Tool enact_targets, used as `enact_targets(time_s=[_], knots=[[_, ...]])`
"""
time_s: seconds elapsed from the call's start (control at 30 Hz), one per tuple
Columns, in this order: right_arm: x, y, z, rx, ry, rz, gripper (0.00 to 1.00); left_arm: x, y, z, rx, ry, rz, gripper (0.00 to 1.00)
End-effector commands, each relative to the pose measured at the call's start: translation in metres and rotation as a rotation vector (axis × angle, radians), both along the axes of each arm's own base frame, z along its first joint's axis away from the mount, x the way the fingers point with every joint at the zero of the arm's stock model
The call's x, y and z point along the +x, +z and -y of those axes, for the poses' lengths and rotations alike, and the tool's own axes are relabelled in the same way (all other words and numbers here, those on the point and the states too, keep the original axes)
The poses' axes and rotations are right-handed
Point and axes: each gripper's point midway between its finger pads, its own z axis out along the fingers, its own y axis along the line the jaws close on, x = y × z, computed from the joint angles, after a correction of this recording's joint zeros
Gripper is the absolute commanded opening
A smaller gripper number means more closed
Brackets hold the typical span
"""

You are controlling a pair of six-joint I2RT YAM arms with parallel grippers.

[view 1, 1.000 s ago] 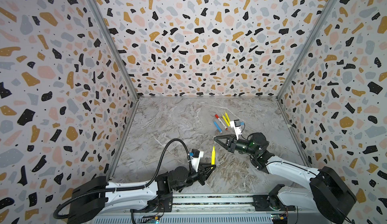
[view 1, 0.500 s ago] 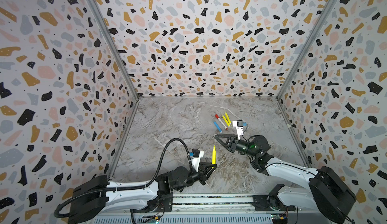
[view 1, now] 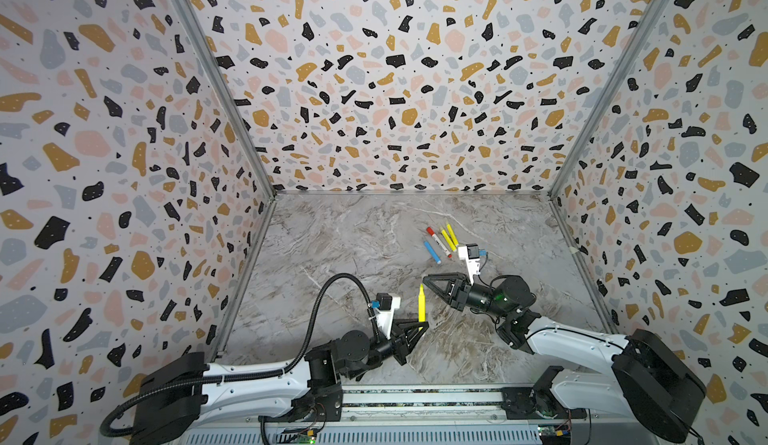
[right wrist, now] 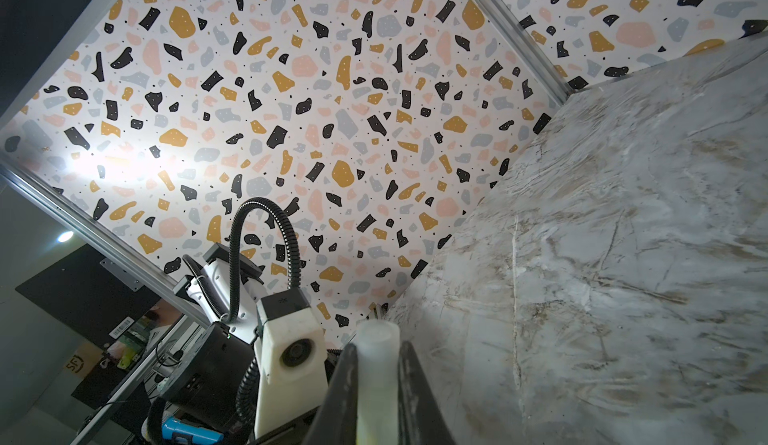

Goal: Insert the pens into the pen caps
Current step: 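Align the cap over the highlighter tip with the right gripper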

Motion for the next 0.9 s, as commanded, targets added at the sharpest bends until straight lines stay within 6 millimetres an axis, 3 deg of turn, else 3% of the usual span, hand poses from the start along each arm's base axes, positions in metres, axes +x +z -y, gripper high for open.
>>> enact_targets(time_s=[0.0,0.4,0.87], knots=[[-0.002,0.013,0.002,0.042,-0.005,0.030,0.03,0.001,0.028,0.002,-0.062,0.008,0.049,0.00],[0.015,0.033,-0.003,0.050,-0.052,0.053,0.03,-0.002,0.023,0.000,-0.073,-0.003,0.031,0.00],[0.000,0.040,-0.008,0.076,0.024,0.077,0.03,0.001,0.025,-0.002,-0.060,0.015,0.046,0.00]])
